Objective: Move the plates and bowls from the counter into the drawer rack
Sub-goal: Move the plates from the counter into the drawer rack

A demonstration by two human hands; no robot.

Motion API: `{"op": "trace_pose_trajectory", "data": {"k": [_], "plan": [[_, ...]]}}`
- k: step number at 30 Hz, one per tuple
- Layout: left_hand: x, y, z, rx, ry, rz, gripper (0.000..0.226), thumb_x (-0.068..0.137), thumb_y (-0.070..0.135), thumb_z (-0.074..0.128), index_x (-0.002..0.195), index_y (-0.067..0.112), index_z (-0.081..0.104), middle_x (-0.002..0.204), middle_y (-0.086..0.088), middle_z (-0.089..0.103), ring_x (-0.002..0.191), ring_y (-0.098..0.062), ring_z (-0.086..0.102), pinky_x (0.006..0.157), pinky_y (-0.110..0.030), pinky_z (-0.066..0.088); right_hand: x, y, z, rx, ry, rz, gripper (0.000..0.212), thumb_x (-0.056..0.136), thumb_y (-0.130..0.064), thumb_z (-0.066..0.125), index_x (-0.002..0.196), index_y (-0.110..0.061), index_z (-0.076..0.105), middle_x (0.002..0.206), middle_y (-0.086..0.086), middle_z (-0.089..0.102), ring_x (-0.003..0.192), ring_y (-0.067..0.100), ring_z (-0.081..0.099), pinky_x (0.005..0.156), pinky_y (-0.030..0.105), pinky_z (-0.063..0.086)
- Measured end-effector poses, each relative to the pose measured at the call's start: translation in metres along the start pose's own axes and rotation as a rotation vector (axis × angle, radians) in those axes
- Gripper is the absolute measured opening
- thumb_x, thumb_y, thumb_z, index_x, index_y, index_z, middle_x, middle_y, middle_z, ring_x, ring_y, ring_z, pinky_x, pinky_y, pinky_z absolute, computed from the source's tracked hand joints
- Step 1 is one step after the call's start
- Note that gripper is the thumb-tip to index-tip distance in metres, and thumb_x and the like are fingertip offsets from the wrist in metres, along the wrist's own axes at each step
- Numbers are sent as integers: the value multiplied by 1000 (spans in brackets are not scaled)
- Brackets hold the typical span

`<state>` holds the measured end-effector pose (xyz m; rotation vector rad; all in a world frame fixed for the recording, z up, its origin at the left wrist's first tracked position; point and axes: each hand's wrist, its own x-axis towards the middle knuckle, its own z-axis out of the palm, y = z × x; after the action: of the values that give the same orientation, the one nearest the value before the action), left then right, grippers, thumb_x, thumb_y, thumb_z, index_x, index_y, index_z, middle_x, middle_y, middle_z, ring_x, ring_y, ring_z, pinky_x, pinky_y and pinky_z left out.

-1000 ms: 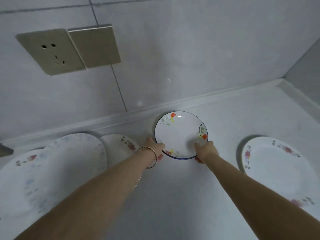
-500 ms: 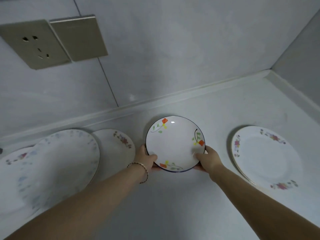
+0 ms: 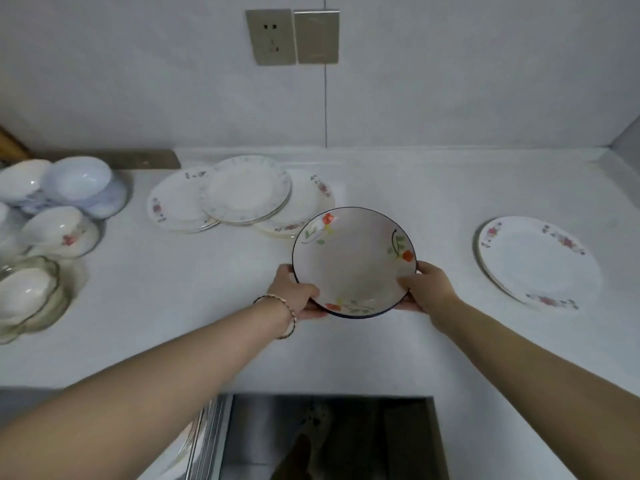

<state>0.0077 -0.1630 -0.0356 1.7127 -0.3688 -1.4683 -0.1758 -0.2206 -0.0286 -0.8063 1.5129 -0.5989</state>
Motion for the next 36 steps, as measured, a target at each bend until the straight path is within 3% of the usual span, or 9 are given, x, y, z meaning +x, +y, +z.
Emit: {"op": "trace_pose_trajectory", "data": {"k": [6, 9, 14, 18, 21, 25, 27, 31, 36], "plan": [[-68, -64, -99, -54, 155, -55, 41, 85, -14, 49, 109, 15, 34, 114, -22, 52, 78, -37, 63, 58, -43, 60, -69, 47, 69, -242, -219, 13, 46, 90, 7, 46, 133, -9, 47, 124, 14, 59, 103, 36, 62, 78, 42, 57], [-87, -95, -163, -55, 231, -123, 38, 82, -14, 48, 109, 12, 38, 114, -21, 54, 71, -33, 62, 45, -37, 58, -98, 70, 119, -351, -342, -25, 44, 92, 5, 45, 133, -8, 46, 125, 15, 58, 99, 33, 61, 78, 40, 56], [-127, -144, -267, -79, 240, -293, 38, 83, -16, 46, 111, 9, 47, 88, -14, 61, 71, -29, 62, 43, -31, 57, -140, 117, 207, -474, -496, -31, 42, 93, 5, 45, 134, -6, 45, 113, 12, 56, 99, 30, 59, 81, 41, 56], [-151, -186, -346, -97, 258, -371, 33, 83, -18, 46, 105, 6, 50, 87, -15, 63, 74, -28, 62, 61, -39, 59, -172, 161, 274, -577, -590, -36, 43, 93, 2, 46, 135, -9, 45, 128, 13, 57, 111, 34, 60, 84, 42, 57], [-159, -211, -401, -85, 241, -463, 25, 84, -20, 44, 96, 0, 52, 84, -18, 62, 73, -29, 61, 57, -38, 60, -192, 201, 319, -621, -632, -24, 38, 94, 1, 45, 130, -10, 47, 113, 7, 61, 89, 25, 65, 76, 37, 57], [-146, -235, -461, -6, 223, -545, 30, 82, -22, 43, 102, -3, 53, 83, -19, 61, 71, -30, 61, 41, -33, 57, -202, 251, 371, -541, -551, 163, 39, 93, 4, 41, 130, -8, 46, 99, 8, 58, 91, 34, 63, 80, 44, 57], [-130, -247, -479, 20, 214, -560, 34, 82, -22, 44, 108, -1, 52, 87, -19, 62, 75, -31, 62, 52, -36, 60, -203, 271, 389, -513, -499, 218, 35, 95, -2, 41, 129, -6, 47, 100, 11, 58, 92, 36, 63, 82, 46, 55], [-80, -269, -493, 70, 242, -564, 45, 85, -21, 44, 124, 0, 52, 125, -22, 58, 114, -38, 57, 81, -44, 54, -187, 307, 412, -461, -329, 296, 37, 94, -1, 44, 131, -2, 44, 110, 17, 60, 105, 42, 61, 86, 51, 54], [-6, -279, -488, 237, 197, -465, 47, 80, -10, 55, 124, 4, 53, 126, -17, 60, 114, -36, 59, 92, -50, 53, -153, 329, 416, -385, -152, 318, 51, 92, 7, 44, 140, -6, 38, 130, 26, 53, 102, 41, 59, 83, 47, 52]]}}
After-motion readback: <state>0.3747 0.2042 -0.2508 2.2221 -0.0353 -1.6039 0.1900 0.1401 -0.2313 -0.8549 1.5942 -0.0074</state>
